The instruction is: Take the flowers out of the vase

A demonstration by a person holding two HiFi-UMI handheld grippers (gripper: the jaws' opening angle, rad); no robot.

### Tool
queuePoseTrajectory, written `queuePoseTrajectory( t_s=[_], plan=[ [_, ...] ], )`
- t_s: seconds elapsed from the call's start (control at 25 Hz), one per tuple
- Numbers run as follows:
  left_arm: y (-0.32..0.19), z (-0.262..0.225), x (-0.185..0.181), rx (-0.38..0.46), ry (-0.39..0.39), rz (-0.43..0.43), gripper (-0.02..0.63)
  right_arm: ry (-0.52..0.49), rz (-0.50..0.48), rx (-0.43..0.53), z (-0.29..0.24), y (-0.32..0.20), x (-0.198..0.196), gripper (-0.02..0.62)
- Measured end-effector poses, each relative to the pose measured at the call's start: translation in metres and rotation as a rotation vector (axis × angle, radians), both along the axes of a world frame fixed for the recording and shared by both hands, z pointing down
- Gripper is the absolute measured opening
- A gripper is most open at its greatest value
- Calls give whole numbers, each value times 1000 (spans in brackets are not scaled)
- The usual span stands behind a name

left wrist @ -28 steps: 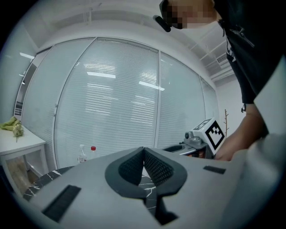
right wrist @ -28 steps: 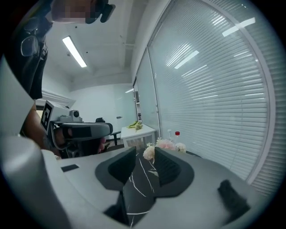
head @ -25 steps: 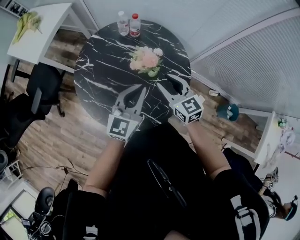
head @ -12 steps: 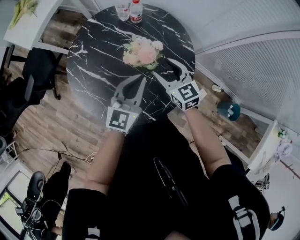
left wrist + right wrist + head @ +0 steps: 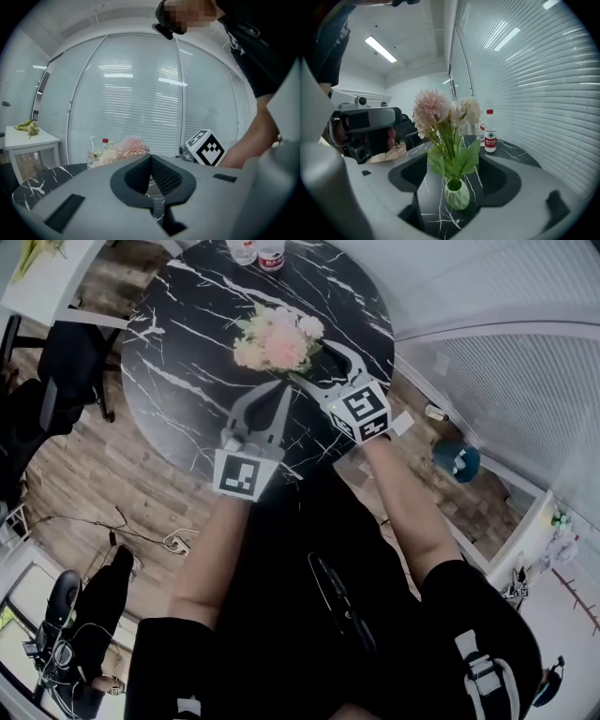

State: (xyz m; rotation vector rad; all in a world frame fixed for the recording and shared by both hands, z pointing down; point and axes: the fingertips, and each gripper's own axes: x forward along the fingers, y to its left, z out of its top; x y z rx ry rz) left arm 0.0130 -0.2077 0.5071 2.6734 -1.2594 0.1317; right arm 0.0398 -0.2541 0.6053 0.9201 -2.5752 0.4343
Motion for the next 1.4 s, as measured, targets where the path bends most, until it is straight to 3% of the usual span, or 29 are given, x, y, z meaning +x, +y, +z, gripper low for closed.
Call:
queuePoseTrajectory(
  t_s=[0.36,0.6,0.68,1.4],
  plan=[
    [-7,13,2,-29,-6,-38,12,10,-74,40,8,-10,-12,315],
    [-8,15,2,-37,-10,-51,12,18,-63,69,6,-14,-6,85],
    [-7,14,2,-33,-10,-52,12,15,-54,73,6,-14,-5,40],
    [-8,-8,-20,6,-15,-66,12,-60,21,146,-39,-15,-7,20]
  ],
)
